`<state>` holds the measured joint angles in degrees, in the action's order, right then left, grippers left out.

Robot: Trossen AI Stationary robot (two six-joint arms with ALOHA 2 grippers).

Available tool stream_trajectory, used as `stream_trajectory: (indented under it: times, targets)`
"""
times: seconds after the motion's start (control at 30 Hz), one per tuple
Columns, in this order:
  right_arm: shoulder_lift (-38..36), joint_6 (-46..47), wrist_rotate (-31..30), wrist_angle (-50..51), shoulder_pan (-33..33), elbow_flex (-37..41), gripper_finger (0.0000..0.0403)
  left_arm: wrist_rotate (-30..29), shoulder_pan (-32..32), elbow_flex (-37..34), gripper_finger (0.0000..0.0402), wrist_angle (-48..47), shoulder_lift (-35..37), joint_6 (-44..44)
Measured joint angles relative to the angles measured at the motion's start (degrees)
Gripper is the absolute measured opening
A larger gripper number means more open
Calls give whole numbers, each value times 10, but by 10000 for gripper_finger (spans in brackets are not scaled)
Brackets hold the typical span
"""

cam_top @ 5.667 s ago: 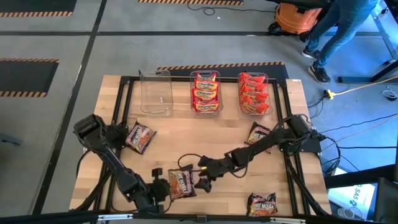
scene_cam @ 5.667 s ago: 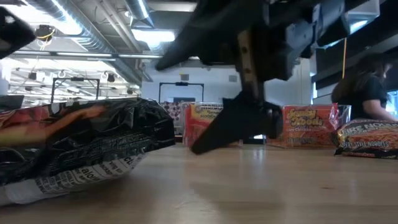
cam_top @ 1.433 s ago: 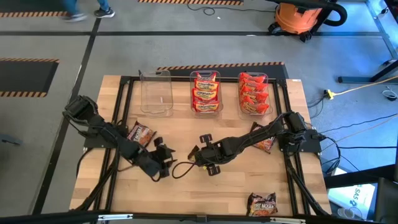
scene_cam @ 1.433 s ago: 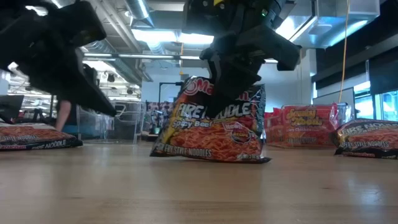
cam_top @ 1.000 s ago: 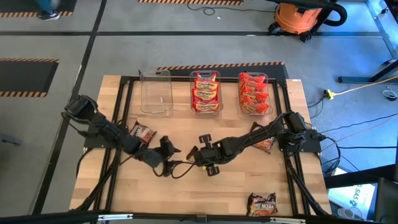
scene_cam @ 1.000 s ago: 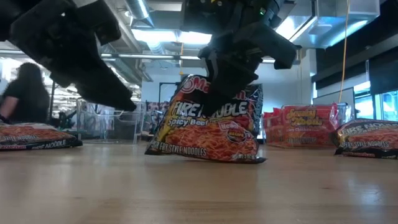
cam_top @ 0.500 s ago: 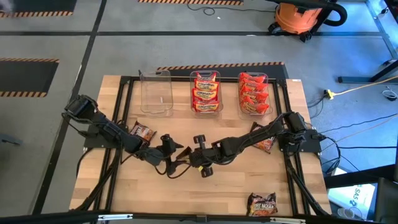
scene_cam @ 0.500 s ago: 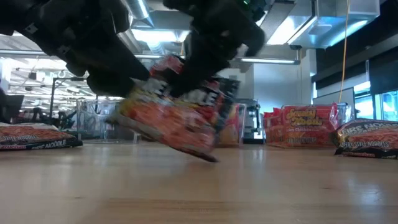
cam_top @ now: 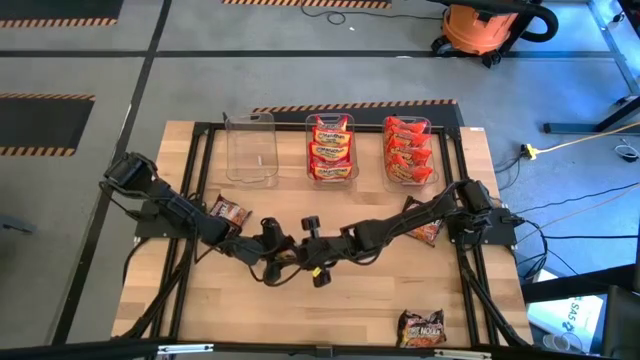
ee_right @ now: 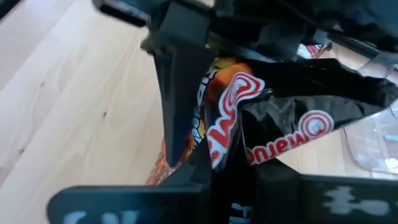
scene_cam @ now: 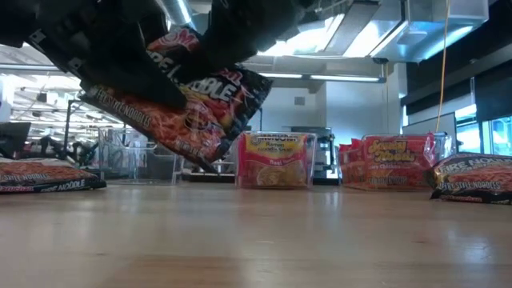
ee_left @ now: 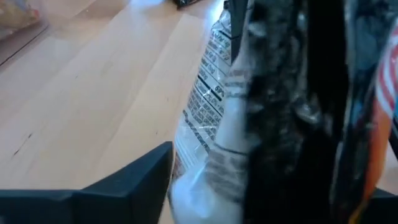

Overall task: Sort Maruchan noodles
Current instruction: Put the black noodle pack into the left transparent bin

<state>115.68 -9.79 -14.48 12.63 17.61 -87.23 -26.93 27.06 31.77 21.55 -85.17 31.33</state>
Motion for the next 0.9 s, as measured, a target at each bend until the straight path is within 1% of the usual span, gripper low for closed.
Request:
stream_trajectory:
  times: [0.1, 0.17, 0.27, 0.4, 0.47, 0.53, 0.57, 0.6, 0.7, 0.8, 0.9]
  targets:
    - [0, 13, 0, 9, -1, -10, 43, 2, -1, 0, 210, 0, 0, -1]
    - [-1, 19, 0, 33, 0, -28, 70, 4, -1, 0, 184, -1, 0, -4]
    - [-2, 22, 5, 125, 1, -71, 121, 5, -1, 0, 156, -1, 0, -5]
    - [-17, 70, 51, 319, 1, -128, 188, 5, 1, 0, 141, 0, 6, -16]
    - [-39, 104, 78, 392, 1, -123, 217, 4, 5, 0, 138, -2, 10, -21]
    - [-69, 131, 89, 407, 6, -84, 239, -6, 10, 0, 137, 2, 13, -28]
    - [-86, 141, 85, 394, 10, -53, 248, -12, 13, 0, 137, 5, 13, -32]
    - [-106, 146, 77, 360, 14, -17, 256, -18, 15, 0, 137, 8, 13, -37]
    - [-169, 166, 48, 194, 27, 118, 275, -28, 19, 0, 136, 26, 13, -51]
    - [-215, 186, 19, -25, 34, 269, 286, -30, 19, 0, 136, 46, 12, -62]
    - [-227, 209, -18, -286, 34, 405, 293, -37, 19, 0, 136, 69, 12, -79]
